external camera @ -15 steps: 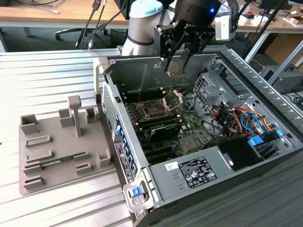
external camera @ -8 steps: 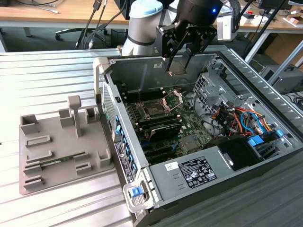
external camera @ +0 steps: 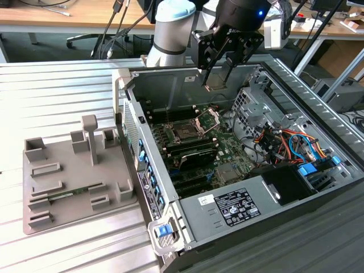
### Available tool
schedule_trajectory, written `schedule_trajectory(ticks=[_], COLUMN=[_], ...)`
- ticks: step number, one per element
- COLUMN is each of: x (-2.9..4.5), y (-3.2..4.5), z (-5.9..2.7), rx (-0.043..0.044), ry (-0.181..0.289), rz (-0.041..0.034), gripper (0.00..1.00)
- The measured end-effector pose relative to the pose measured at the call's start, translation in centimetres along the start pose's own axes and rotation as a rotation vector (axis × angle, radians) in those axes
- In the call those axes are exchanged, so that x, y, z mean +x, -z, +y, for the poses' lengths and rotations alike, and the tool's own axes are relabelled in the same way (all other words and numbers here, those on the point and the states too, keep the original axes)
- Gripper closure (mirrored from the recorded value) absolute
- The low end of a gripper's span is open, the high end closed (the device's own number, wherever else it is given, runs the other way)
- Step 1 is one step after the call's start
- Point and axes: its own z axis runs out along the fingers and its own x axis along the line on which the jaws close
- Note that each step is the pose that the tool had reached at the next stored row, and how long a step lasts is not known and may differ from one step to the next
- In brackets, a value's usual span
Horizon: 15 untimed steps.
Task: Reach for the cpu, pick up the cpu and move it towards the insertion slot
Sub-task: 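Pick up the cpu and move it towards the insertion slot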
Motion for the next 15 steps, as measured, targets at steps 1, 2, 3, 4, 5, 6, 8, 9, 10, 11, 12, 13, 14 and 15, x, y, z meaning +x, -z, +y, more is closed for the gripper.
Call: schedule_trajectory(ticks=[1, 2, 3, 4, 5, 6, 8, 9, 10, 11, 12, 13, 14, 15], x=[-0.05, -0.1, -0.18, -0.25, -0.29, -0.35, -0.48, -0.54, -1.25, -1.87, -2.21, -2.28, -2.32, -2.35], y=[0.0, 0.0, 0.0, 0.0, 0.0, 0.0, -0.01, -0.01, -0.03, -0.05, -0.11, -0.14, -0.14, -0.15], z=[0.0, -0.01, -0.02, -0.02, -0.03, -0.03, -0.04, -0.05, -0.1, -0.1, 0.01, 0.03, 0.03, 0.03], rx=[0.0, 0.0, 0.0, 0.0001, 0.0001, 0.0001, 0.0, 0.0, 0.0, 0.0, 0.0, 0.0, 0.0, 0.0], ry=[0.0, 0.0, 0.0, 0.0, 0.0, 0.0, 0.0, 0.0, 0.0, 0.0, 0.0, 0.0, 0.0, 0.0], rz=[0.0, 0.0001, 0.0001, 0.0001, 0.0001, 0.0001, 0.0, 0.0, 0.0, 0.0, 0.0, 0.0, 0.0, 0.0], gripper=[0.46, 0.46, 0.46, 0.46, 0.46, 0.46, 0.46, 0.46, 0.46, 0.46, 0.46, 0.46, 0.46, 0.46])
